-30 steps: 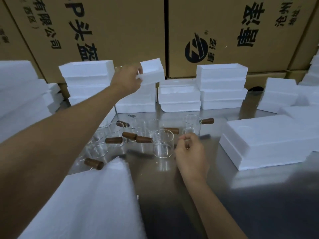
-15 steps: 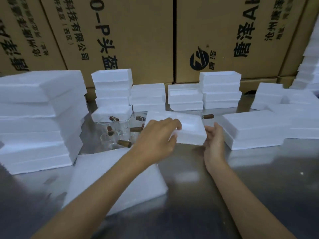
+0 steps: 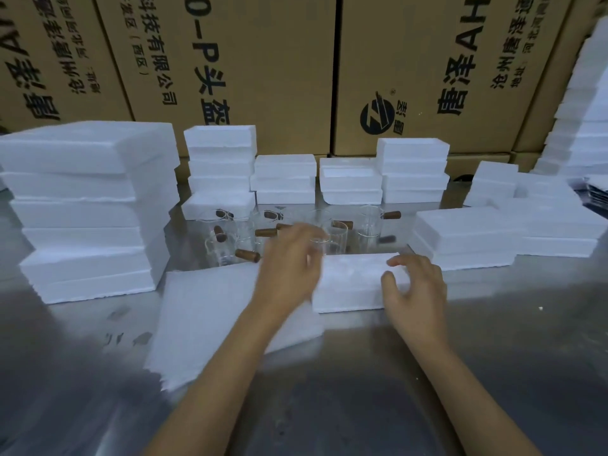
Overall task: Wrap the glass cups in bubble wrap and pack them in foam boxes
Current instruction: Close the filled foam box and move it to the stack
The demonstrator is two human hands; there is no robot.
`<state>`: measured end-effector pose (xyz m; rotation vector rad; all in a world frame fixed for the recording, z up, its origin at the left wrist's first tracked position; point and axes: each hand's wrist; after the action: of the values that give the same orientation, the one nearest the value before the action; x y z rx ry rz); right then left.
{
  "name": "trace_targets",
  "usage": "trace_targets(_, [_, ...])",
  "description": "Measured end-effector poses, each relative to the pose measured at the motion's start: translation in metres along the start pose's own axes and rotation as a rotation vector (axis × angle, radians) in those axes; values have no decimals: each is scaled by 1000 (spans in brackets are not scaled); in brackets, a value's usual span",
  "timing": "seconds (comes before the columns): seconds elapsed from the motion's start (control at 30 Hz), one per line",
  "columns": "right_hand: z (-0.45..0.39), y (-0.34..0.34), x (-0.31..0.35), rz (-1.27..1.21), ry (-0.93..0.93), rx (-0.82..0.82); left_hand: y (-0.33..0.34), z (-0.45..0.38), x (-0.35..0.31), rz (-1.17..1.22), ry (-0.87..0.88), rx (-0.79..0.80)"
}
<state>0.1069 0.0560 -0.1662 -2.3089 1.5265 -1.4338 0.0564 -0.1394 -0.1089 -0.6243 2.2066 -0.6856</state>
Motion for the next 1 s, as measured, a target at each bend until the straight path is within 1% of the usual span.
trace_targets(0.07, [3, 1, 4, 77, -81, 1, -23, -8, 32, -106, -166, -200])
trace_targets(0.1, [3, 2, 7, 95, -93, 13, -34, -9, 51, -156, -290, -251])
trace_targets(0.13, [3, 3, 10, 103, -97, 28, -42, -8, 69, -169, -420, -255])
trace_targets(0.17, [2, 3, 12, 103, -97, 36, -48, -5, 85, -148, -533, -220])
trace_targets(0.2, [1, 3, 15, 95, -97, 40, -51, -2, 98, -118, -610, -166])
trace_targets(0.27, [1, 3, 19, 83, -109, 39, -50, 3, 113, -85, -671, -92])
trace_targets(0.3, [2, 2, 21, 81, -120, 41, -49, 3, 116, -79, -668, -94])
trace_targets(0.47, [8, -1, 31, 78, -194, 53, -49, 3, 114, -112, -564, -167])
trace_targets(0.63, [15, 4, 51, -45, -218, 76, -52, -4, 78, -76, -295, -250])
trace_targets(0.7, [19, 7, 55, -69, -215, 90, -46, -7, 57, -34, -197, -209])
trace_targets(0.8, [20, 10, 54, -77, -193, 141, -30, -3, 30, -25, -45, -65])
trace_targets(0.87, [18, 10, 51, -49, -216, 147, -19, 1, 16, -8, 48, 25])
trace_targets(0.93, [15, 10, 48, -16, -249, 122, -12, 5, 5, 6, 111, 75])
trace_targets(1.0, [12, 8, 45, -1, -238, 107, -7, 8, -1, 27, 131, 97])
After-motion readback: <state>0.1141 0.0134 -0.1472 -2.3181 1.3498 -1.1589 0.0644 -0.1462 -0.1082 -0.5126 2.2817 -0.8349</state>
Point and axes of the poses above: each hand's wrist, its own z-axis away from the middle knuckle, its own y-axis out of the palm, x = y × z
